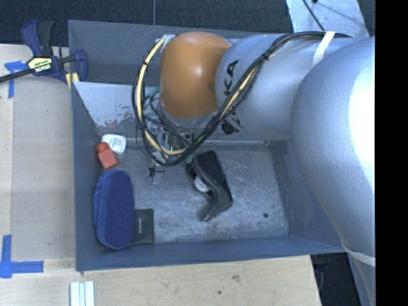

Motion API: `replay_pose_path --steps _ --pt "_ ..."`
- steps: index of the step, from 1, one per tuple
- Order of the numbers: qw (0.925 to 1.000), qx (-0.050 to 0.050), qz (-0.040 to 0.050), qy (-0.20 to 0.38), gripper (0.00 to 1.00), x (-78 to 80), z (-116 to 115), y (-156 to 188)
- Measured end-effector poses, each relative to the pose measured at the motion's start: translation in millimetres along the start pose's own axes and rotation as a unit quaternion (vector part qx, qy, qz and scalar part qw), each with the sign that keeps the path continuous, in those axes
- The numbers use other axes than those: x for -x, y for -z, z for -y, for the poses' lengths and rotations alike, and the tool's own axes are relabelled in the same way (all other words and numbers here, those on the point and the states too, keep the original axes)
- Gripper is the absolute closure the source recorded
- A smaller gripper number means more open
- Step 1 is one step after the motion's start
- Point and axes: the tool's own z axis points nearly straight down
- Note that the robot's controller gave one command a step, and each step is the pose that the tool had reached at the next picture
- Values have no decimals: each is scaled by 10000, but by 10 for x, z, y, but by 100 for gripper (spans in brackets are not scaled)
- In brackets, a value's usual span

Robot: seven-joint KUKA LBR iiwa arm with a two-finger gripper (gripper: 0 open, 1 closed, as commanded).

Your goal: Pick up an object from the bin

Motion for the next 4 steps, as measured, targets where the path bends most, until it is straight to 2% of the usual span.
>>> replay_pose_path --steps 1,2,3,4 --pt "9639 1 24 2662 0 -656 -542 -712" --pt "8828 -13 30 4697 0 -1177 -175 -396" --pt "8149 -15 44 5795 0 -1196 -639 -400" --pt "7432 -8 71 6690 0 -1029 -639 -693"
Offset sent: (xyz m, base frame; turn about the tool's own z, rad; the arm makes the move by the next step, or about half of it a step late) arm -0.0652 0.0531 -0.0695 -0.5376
